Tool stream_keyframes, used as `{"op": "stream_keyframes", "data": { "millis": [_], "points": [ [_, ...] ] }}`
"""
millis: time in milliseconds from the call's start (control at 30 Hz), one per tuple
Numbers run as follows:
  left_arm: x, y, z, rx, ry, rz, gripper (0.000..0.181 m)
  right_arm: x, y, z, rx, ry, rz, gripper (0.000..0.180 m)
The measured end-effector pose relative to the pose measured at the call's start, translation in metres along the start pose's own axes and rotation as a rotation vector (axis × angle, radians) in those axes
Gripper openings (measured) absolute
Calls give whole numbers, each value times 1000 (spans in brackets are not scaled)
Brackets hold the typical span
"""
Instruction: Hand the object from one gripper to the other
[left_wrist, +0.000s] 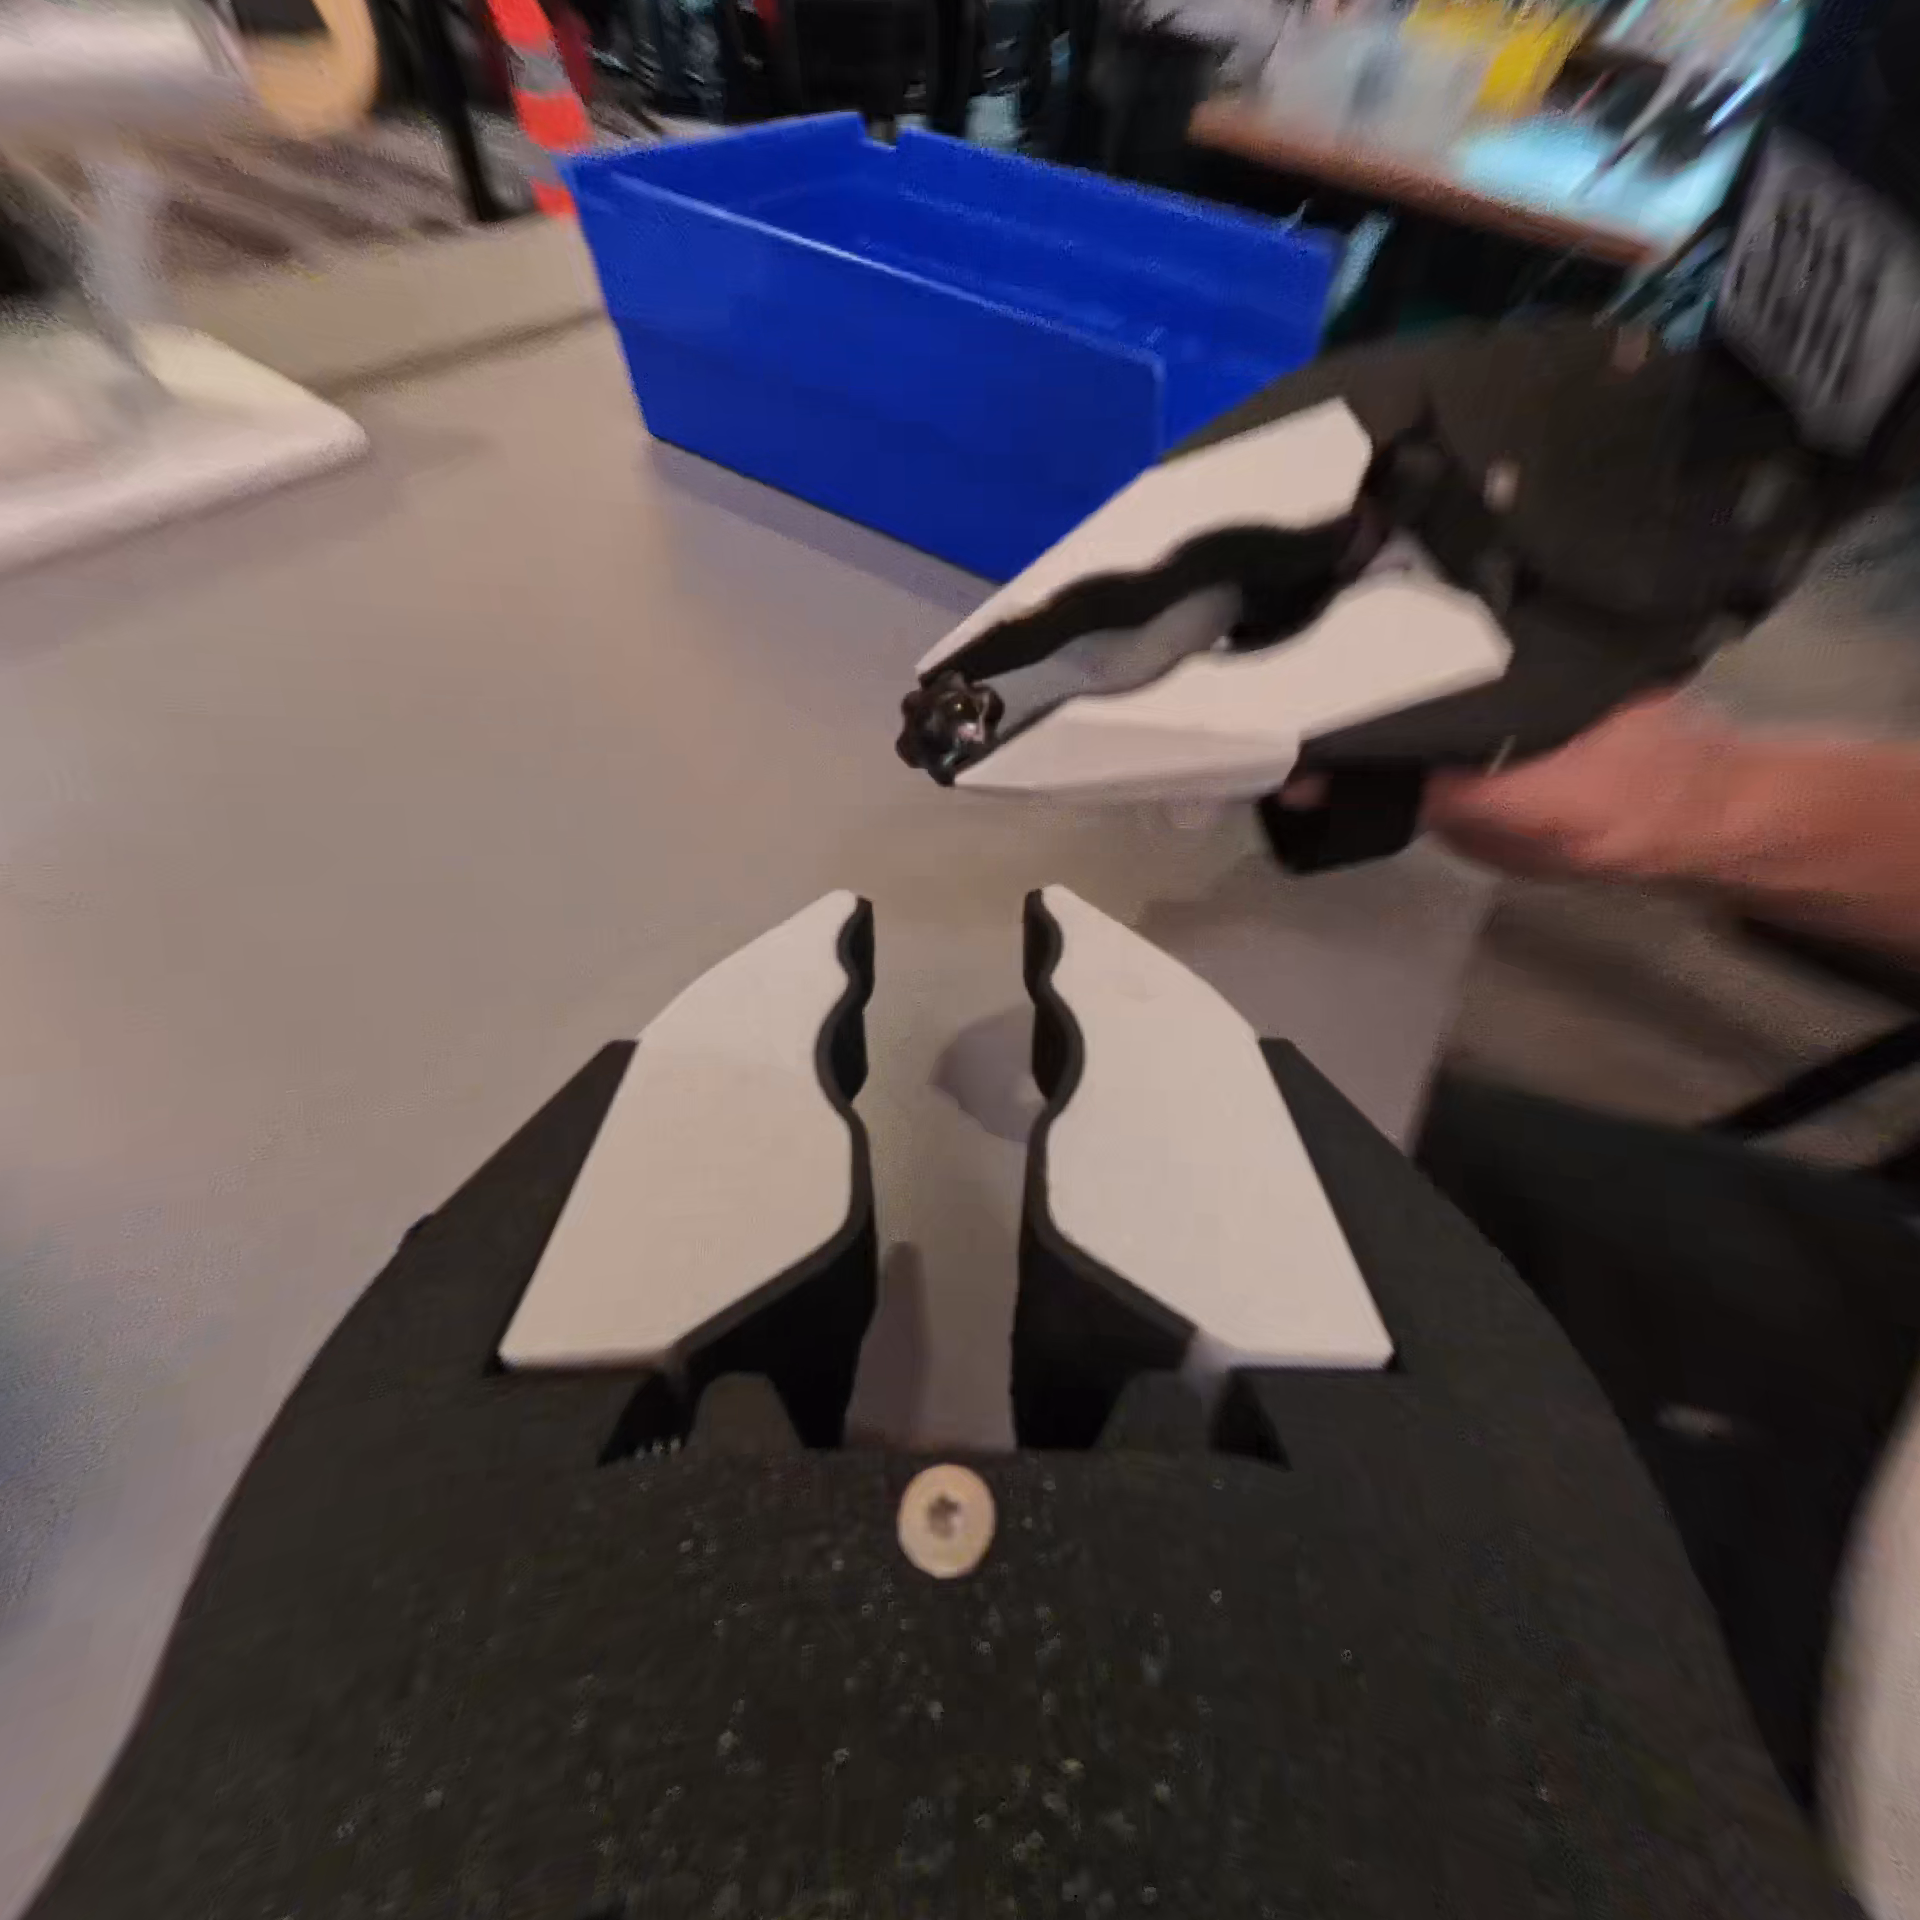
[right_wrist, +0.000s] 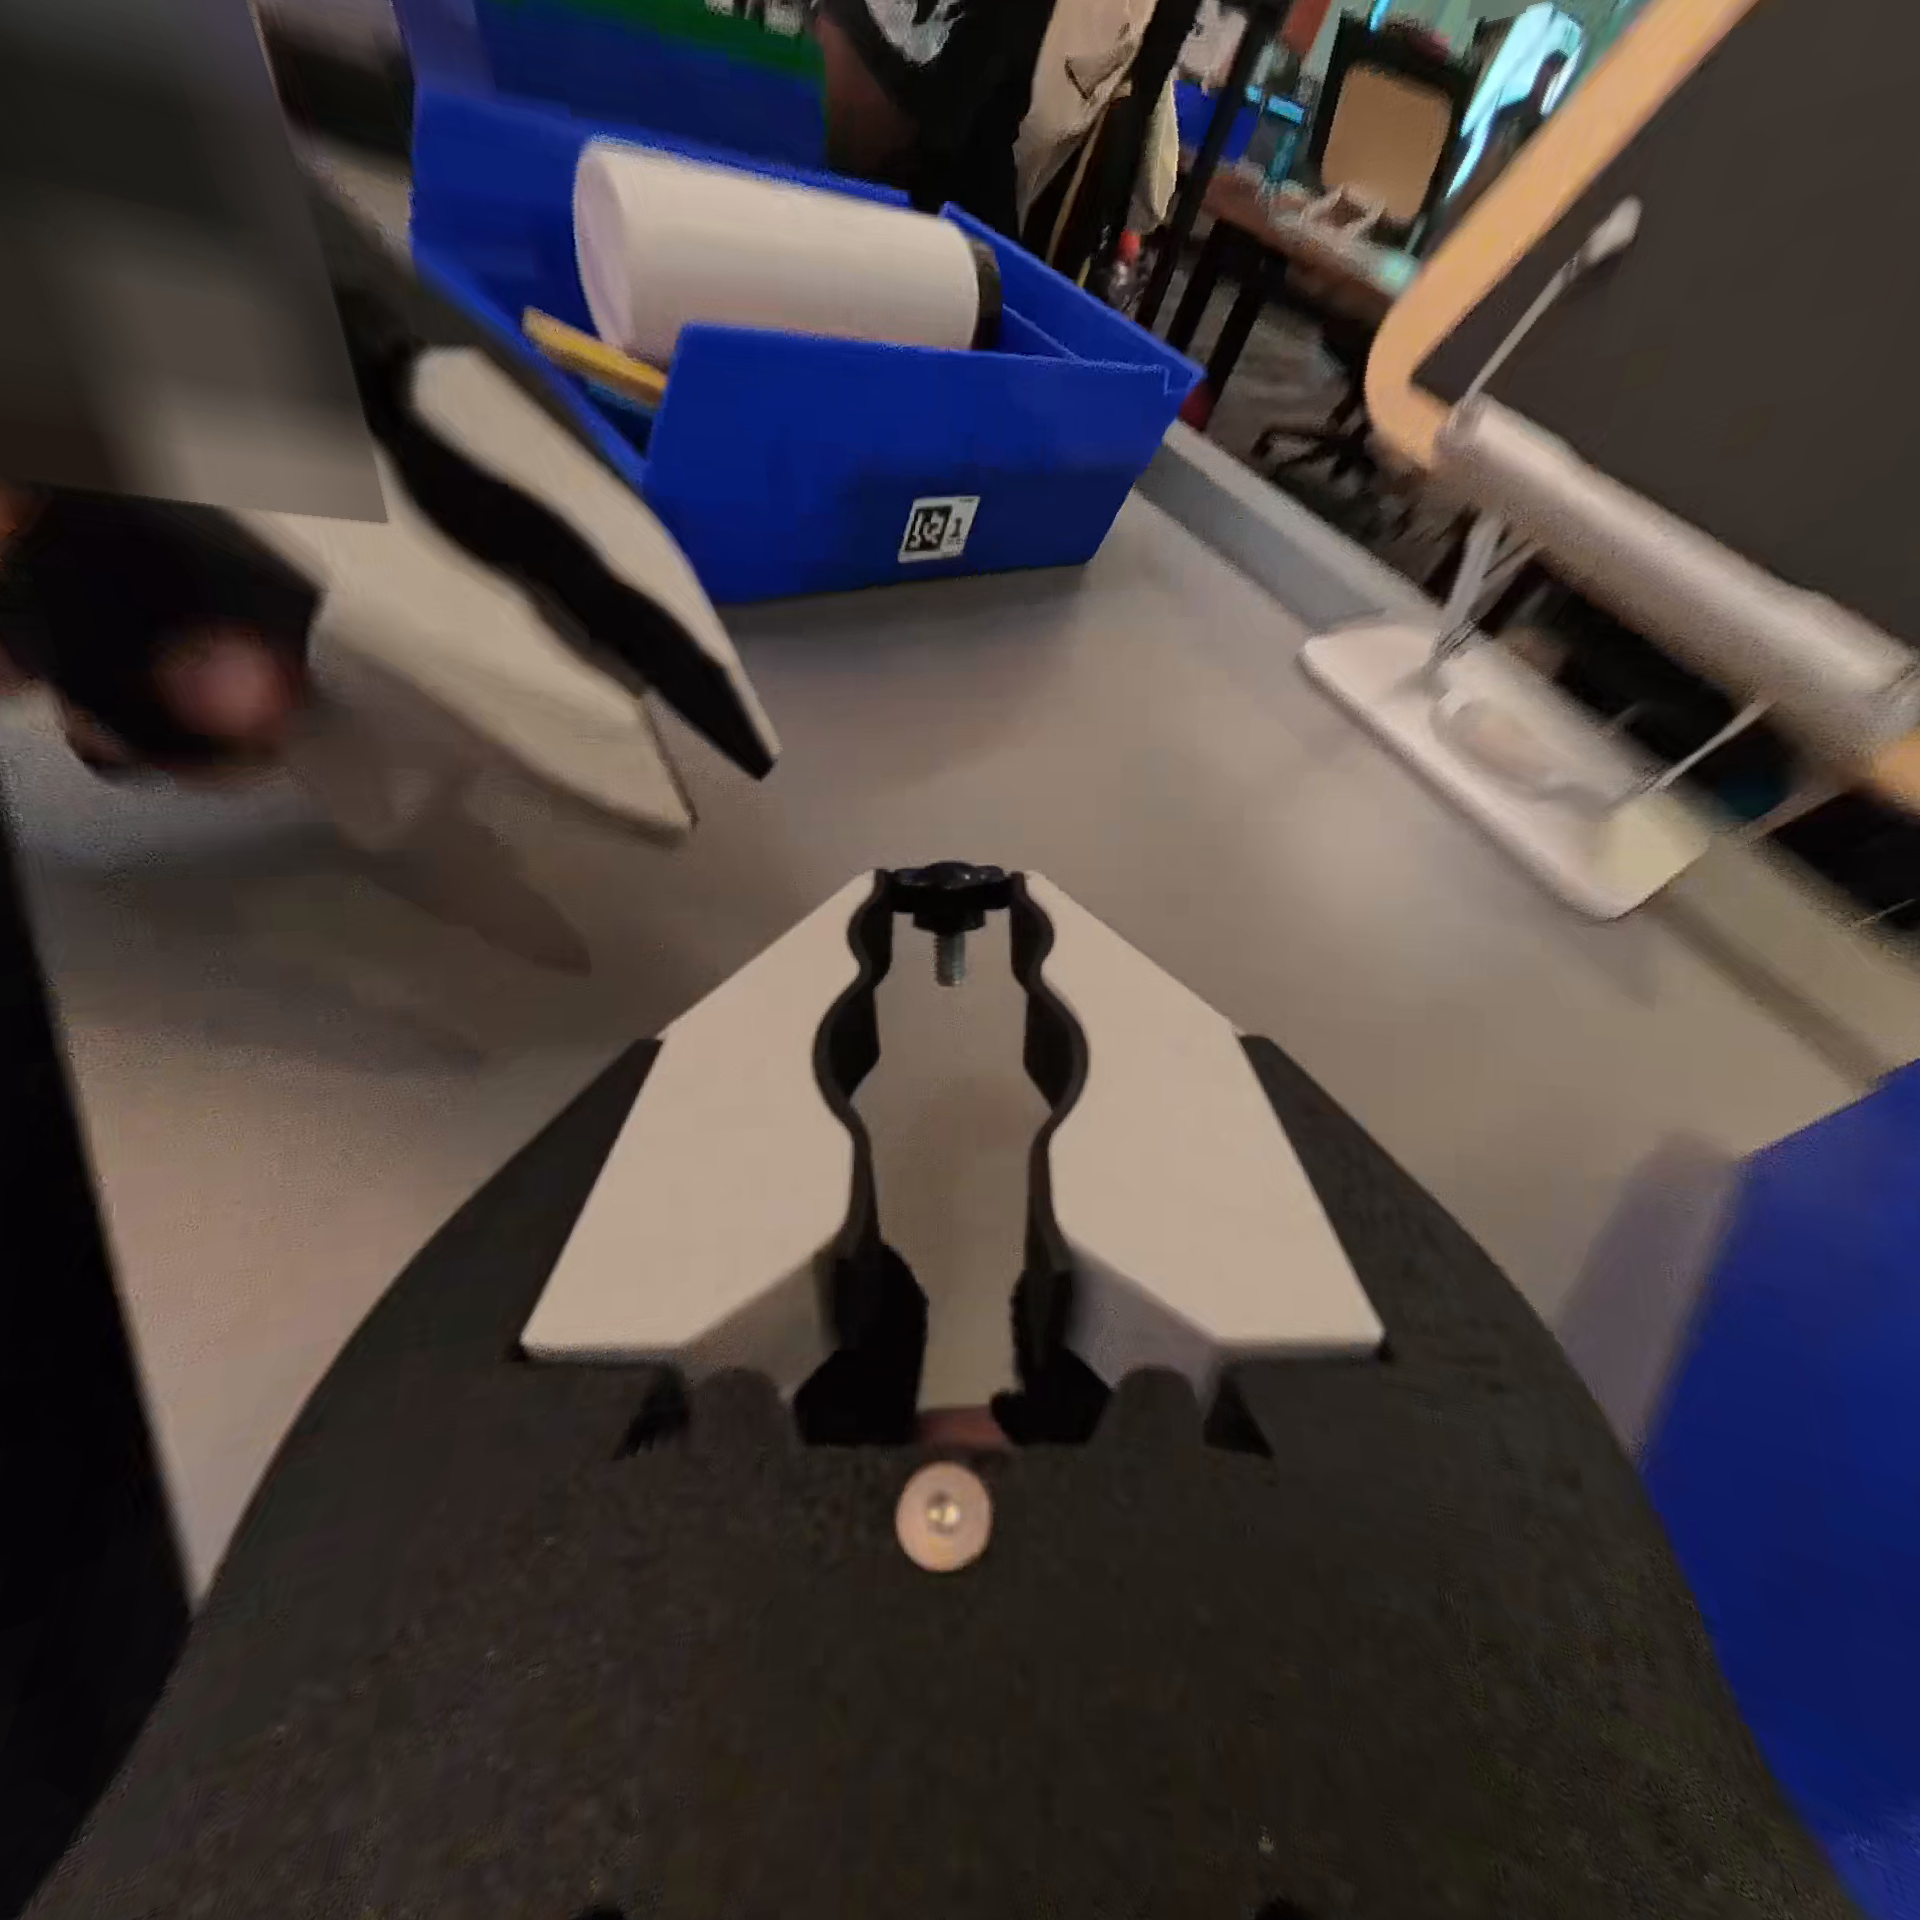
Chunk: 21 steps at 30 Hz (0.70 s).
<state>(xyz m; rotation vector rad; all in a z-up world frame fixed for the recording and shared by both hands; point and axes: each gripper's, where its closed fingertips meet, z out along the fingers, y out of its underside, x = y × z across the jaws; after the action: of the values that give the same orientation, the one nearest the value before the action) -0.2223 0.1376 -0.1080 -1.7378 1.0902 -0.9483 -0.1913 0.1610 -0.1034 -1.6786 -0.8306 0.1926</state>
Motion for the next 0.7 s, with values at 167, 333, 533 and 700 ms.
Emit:
{"op": "stream_keyframes", "data": {
  "millis": [167,333,533,700],
  "points": [
    [4,-4,-5,41,244,-343,34,-32,-13,-2,37,45,-428,22],
    [13,3,-3,-8,297,-339,42,-48,-15,5,50,42,-538,22],
    [12,6,-2,-23,271,-288,22,-46,-19,5,71,105,-528,23],
    [5,-5,-10,50,285,-311,16,-45,-23,-1,111,187,-539,23]
  ]
}}
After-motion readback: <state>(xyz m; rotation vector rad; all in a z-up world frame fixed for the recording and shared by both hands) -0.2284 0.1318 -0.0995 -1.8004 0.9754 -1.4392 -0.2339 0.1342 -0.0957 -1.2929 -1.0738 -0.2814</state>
